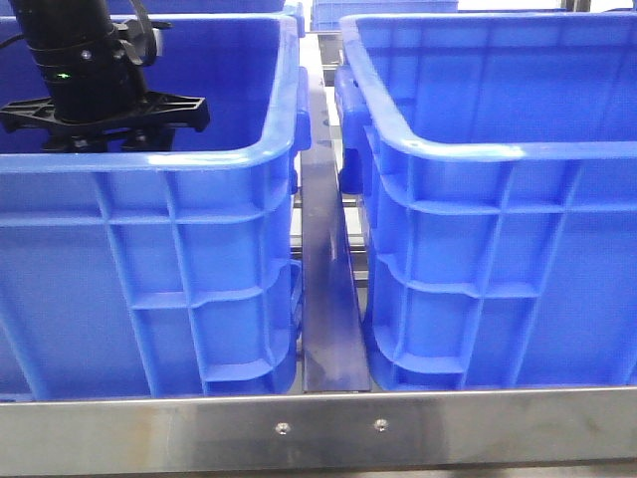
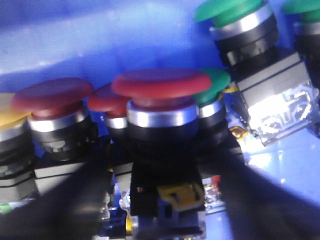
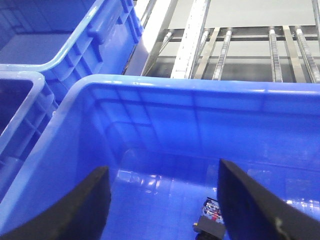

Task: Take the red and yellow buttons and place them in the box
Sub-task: 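Close the left gripper on a red-capped button and lift it, then carry the red button to the divider and pass it to the right gripper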

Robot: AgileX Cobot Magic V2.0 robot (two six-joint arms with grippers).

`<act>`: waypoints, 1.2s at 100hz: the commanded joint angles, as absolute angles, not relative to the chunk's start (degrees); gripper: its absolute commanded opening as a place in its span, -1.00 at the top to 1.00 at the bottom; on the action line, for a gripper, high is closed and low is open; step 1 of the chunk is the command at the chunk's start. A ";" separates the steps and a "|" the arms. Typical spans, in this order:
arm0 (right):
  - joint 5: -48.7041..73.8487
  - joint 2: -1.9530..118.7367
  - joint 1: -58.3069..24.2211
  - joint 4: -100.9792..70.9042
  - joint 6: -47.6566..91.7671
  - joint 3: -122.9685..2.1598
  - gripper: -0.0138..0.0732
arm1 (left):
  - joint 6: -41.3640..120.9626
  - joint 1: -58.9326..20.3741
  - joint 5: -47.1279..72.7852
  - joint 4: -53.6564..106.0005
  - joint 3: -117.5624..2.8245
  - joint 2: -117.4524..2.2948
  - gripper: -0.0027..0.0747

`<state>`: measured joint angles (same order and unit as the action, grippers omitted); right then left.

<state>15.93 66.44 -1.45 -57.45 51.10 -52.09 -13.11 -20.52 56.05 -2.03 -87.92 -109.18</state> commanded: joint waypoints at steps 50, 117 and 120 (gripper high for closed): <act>14.88 64.63 -1.09 -58.02 51.51 -53.59 -0.43 | -13.01 -23.57 48.30 -1.53 -85.54 -93.16 0.98; 23.80 56.74 -1.09 -58.89 51.21 -50.97 -0.43 | 19.96 -36.96 43.87 21.10 -81.13 -82.24 0.98; 24.95 56.73 -1.09 -59.41 51.04 -50.97 -0.43 | 21.10 -37.95 44.18 21.50 -81.13 -82.24 0.98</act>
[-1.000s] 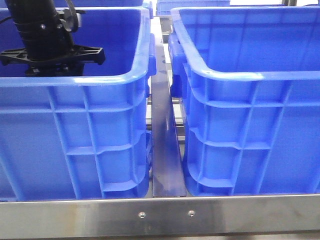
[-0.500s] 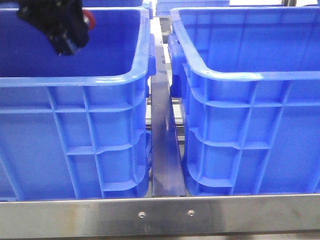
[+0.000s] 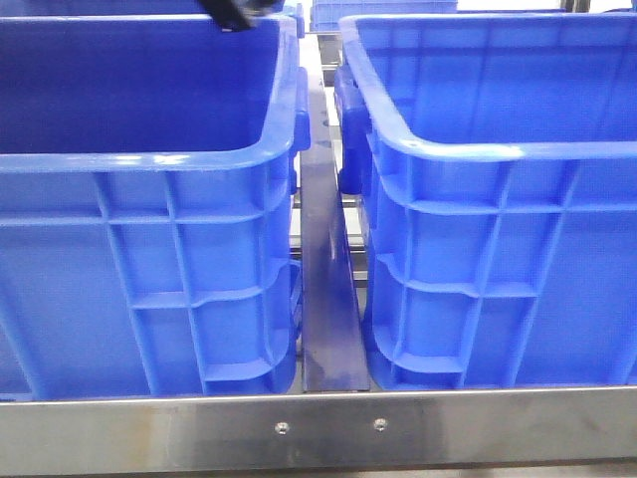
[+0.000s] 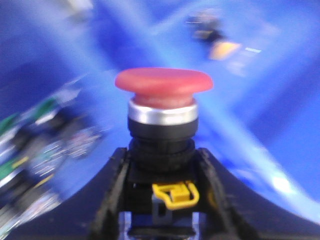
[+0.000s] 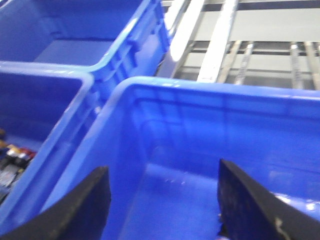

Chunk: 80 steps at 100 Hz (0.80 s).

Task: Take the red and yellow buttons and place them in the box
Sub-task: 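Carry the red button to the divider and pass it to the right gripper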

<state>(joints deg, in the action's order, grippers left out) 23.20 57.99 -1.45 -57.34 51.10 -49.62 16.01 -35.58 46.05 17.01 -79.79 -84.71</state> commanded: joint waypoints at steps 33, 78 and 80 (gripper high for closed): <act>38.26 57.80 -1.09 -77.00 50.64 -52.04 -0.64 | 21.36 -42.62 44.28 21.50 -81.13 -82.24 0.98; 60.91 74.61 -1.54 -81.42 37.81 -60.97 -0.70 | 21.36 -42.62 44.41 21.50 -81.13 -82.24 0.98; 61.33 74.99 -1.81 -81.42 37.77 -61.33 -0.70 | 21.36 -42.62 44.41 21.50 -81.13 -82.24 0.98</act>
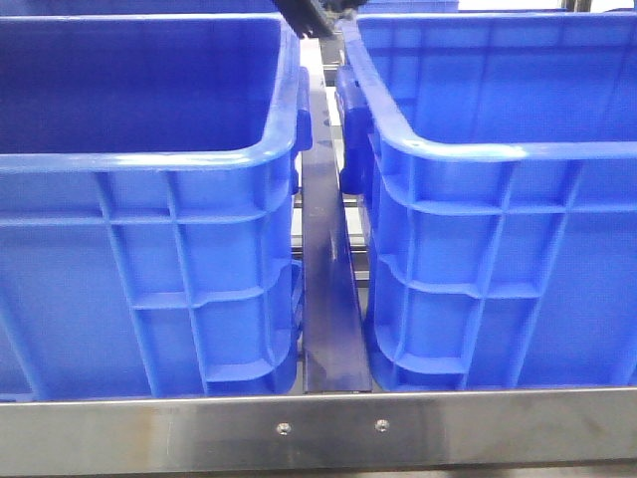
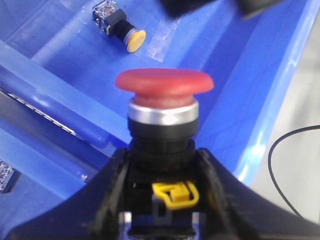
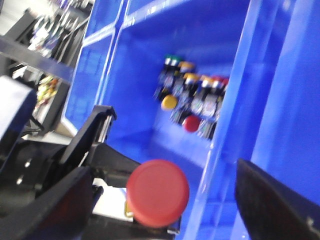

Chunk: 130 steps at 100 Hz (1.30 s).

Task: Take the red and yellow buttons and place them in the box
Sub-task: 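Carry the red button to the divider and pass it to the right gripper, then lower the red button into the other bin and open the right gripper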

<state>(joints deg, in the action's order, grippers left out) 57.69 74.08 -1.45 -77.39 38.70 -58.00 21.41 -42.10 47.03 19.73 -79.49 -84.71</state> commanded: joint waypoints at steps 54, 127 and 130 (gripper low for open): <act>62.28 77.59 -6.44 -81.00 37.76 -62.47 -0.12 | 21.36 -42.62 44.41 21.50 -81.13 -82.24 0.98; 60.57 77.27 8.98 -78.78 49.40 -63.43 0.12 | 21.36 -42.62 47.33 21.54 -81.34 -82.24 -0.42; 59.92 77.27 10.45 -77.81 51.37 -63.43 0.12 | 21.36 -42.62 47.33 21.54 -81.34 -82.24 -0.42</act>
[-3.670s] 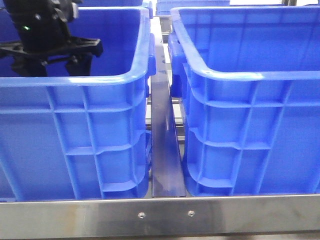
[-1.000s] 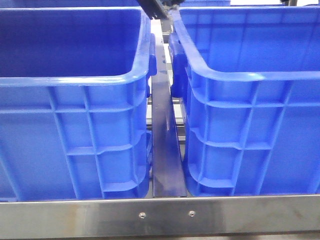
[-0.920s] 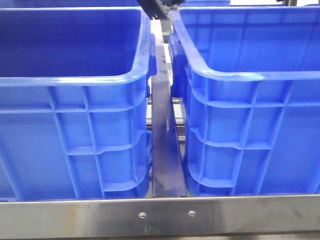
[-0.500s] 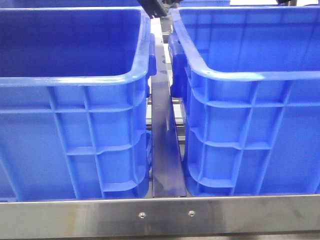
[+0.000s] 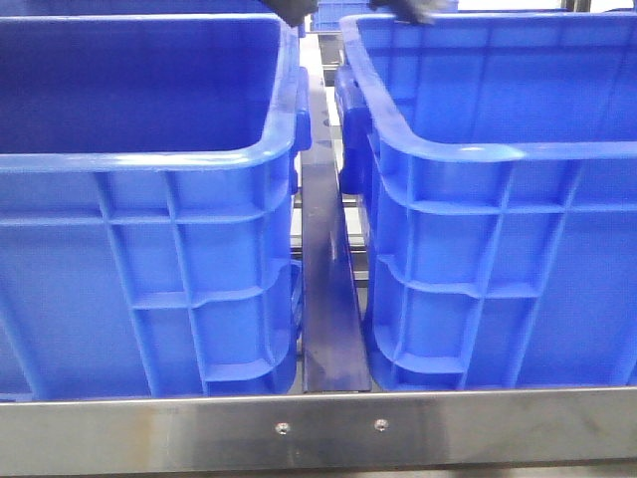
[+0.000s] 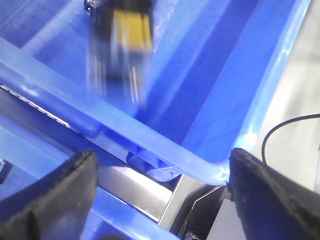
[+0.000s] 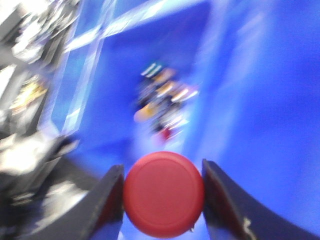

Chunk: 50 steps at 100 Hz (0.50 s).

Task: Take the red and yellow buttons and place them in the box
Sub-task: 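Lower the red button into the other bin and open the right gripper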

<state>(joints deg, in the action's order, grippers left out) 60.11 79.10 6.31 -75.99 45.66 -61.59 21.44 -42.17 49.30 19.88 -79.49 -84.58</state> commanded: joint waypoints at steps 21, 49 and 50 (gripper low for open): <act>47.52 77.27 16.75 -68.75 58.19 -62.11 0.12 | 21.36 -42.62 47.33 21.63 -81.34 -82.24 -0.42; 25.19 77.72 15.12 -66.93 68.38 -56.95 0.12 | 21.36 -42.62 47.33 21.81 -81.34 -82.24 -0.42; 24.28 77.82 14.94 -67.07 68.96 -56.93 0.12 | 21.36 -42.62 47.33 21.81 -81.34 -82.24 -0.42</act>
<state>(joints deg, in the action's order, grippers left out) 31.60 79.10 15.70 -64.35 64.34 -56.19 21.44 -42.17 49.44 19.88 -79.49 -84.58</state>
